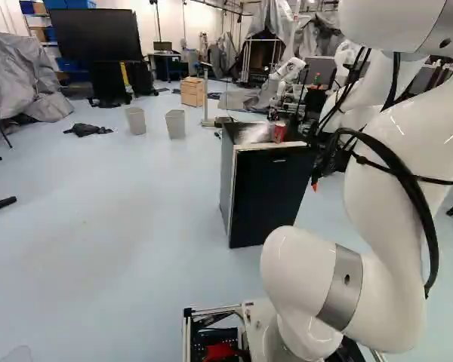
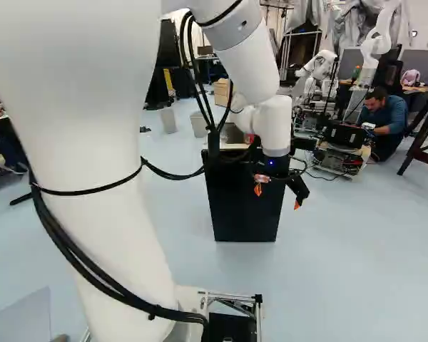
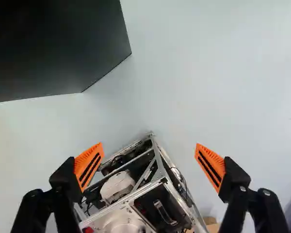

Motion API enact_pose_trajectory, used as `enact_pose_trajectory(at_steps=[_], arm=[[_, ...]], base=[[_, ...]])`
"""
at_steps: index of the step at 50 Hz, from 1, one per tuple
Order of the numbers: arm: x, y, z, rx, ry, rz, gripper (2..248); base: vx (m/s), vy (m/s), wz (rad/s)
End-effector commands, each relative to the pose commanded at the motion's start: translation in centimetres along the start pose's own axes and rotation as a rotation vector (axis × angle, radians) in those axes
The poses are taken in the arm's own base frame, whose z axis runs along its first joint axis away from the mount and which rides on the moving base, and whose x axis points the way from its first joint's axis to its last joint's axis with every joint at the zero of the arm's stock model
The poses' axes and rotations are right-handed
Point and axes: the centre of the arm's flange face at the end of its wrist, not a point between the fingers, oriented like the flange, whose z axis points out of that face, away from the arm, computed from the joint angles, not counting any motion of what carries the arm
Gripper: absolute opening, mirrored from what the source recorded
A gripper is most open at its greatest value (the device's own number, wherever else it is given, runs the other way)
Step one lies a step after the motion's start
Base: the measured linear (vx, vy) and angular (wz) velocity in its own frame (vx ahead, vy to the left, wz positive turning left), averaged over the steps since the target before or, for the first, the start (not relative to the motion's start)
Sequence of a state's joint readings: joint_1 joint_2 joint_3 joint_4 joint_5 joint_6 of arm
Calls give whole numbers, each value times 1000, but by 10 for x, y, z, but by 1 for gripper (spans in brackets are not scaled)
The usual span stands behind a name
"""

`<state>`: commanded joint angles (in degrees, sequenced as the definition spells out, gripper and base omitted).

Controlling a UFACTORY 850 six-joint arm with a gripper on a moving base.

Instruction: Grab a drink from the fridge

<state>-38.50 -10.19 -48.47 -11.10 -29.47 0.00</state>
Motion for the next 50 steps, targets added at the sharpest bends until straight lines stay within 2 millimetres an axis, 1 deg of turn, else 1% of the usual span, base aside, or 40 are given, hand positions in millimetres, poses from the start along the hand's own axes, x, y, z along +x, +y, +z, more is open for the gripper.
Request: enact_pose_trajectory(at_steps=[7, 16, 50], arm=[[-7, -5, -1, -18, 62, -52, 247], [-11, -16, 5, -24, 132, -114, 247], [-20, -68, 30, 34, 394, -287, 247]], base=[[0, 0, 0], [0, 0, 0], [0, 0, 0]])
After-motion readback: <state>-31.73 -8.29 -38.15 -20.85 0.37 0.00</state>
